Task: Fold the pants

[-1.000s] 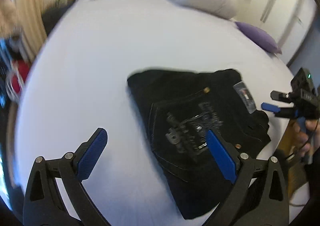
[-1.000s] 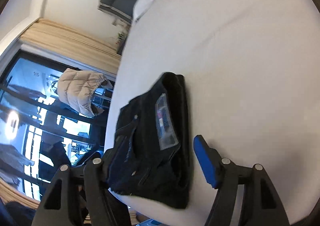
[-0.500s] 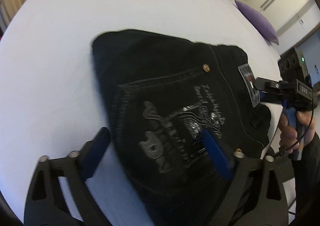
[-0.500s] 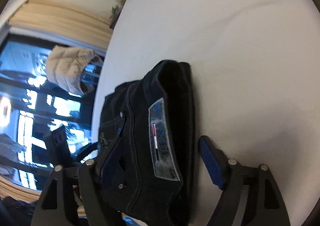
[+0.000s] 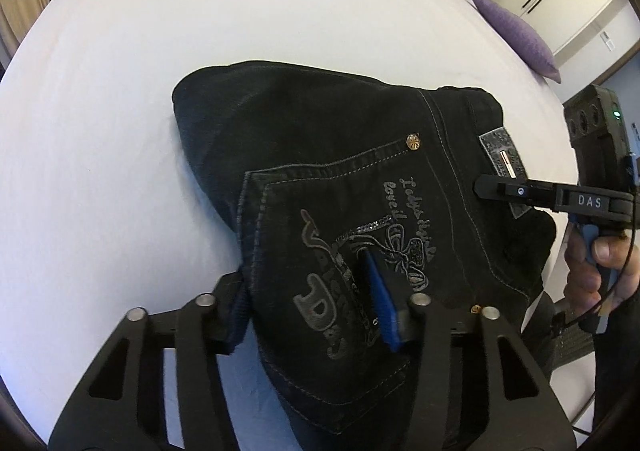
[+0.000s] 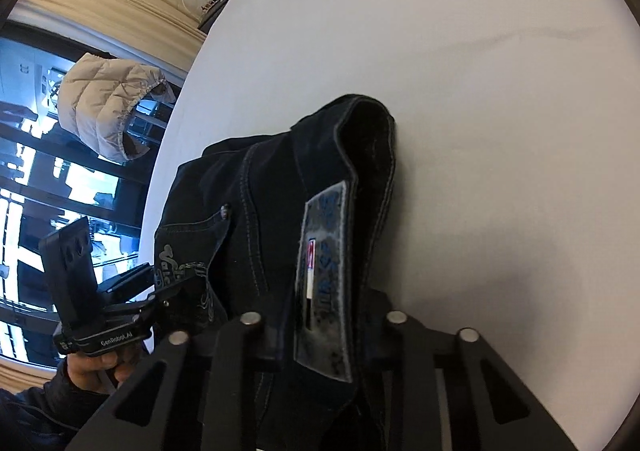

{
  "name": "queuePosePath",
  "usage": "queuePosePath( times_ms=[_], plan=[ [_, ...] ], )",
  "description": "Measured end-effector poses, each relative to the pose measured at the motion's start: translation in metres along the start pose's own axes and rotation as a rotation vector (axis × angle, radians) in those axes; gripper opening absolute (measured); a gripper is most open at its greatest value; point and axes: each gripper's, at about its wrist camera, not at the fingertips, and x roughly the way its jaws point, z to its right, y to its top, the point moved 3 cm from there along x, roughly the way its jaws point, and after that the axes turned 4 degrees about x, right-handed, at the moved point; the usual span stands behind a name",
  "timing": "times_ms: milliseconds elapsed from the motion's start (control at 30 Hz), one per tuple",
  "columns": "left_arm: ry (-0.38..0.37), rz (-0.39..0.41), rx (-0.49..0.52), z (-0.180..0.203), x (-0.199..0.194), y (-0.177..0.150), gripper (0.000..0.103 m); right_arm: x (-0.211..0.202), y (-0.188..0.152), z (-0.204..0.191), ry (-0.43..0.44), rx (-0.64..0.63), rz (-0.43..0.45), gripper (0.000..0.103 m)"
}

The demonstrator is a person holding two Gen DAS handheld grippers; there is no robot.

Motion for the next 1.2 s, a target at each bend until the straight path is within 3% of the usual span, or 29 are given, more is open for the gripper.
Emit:
queuePosePath(
  times_ms=[200,400,567,700,967,1200],
  plan=[
    [-0.014,0.022,0.013,-0.001,-0.008,0.0,0.024,-0.012,-0.008,-0.02,-0.076,-0.063,0.05,0.02],
    [-0.063,0.049,-0.032,-0.003,-0.016,0.005,0.019,-0.029,-0.016,-0.054,-0.128,-0.144,0.101,0.019],
    [-0.073,0.111,-0.049,-0.021,-0.048,0.013,0.018,-0.041,-0.006,-0.073,-0.087,-0.158,0.13,0.018],
    [-0.048,0.166,-0.039,-0.046,-0.077,0.035,0.018,-0.04,0.025,-0.099,-0.04,-0.181,0.16,0.018],
    [0.099,0.24,0.023,-0.112,-0.106,0.113,0.018,0.003,0.121,-0.146,0.043,-0.171,0.177,0.018],
    [0.081,0.215,0.018,-0.179,-0.078,0.159,0.019,0.075,0.183,-0.122,0.11,-0.039,0.107,0.019]
  ],
)
